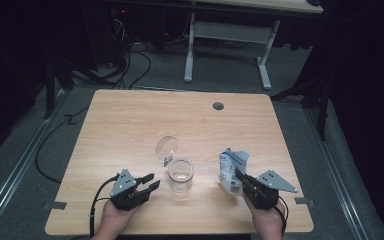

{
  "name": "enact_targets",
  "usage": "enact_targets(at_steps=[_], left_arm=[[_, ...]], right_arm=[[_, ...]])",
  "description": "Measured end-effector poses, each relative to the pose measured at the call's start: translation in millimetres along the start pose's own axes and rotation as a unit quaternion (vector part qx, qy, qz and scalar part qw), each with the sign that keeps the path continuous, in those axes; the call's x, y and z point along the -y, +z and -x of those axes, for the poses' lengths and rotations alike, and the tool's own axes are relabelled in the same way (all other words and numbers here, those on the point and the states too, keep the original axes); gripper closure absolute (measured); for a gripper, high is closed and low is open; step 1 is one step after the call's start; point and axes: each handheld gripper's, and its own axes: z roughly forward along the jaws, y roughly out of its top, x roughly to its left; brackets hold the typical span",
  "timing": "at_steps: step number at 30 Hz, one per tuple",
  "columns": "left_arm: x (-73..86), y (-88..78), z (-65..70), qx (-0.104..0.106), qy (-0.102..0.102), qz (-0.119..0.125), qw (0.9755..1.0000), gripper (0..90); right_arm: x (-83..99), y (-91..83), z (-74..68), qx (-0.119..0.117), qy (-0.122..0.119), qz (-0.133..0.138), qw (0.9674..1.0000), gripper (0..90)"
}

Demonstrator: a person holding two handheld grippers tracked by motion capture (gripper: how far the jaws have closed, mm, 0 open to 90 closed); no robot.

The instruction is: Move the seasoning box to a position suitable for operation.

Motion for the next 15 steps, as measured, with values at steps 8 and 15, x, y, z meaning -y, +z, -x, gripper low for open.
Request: enact_targets(at_steps=[8,15], left_arm=[[15.5,-6.5,-1.3,0.018,0.005,0.0,0.9998,63.1],[16.2,-11.1,-4.9,0.023,-0.006,0.009,0.9997,63.1]], right_arm=[[-14.6,4.1,-7.7,0.005,-0.024,-0.084,0.9961,90.0],[-36.1,4.5,-11.6,0.009,-0.04,-0.152,0.9875,90.0]])
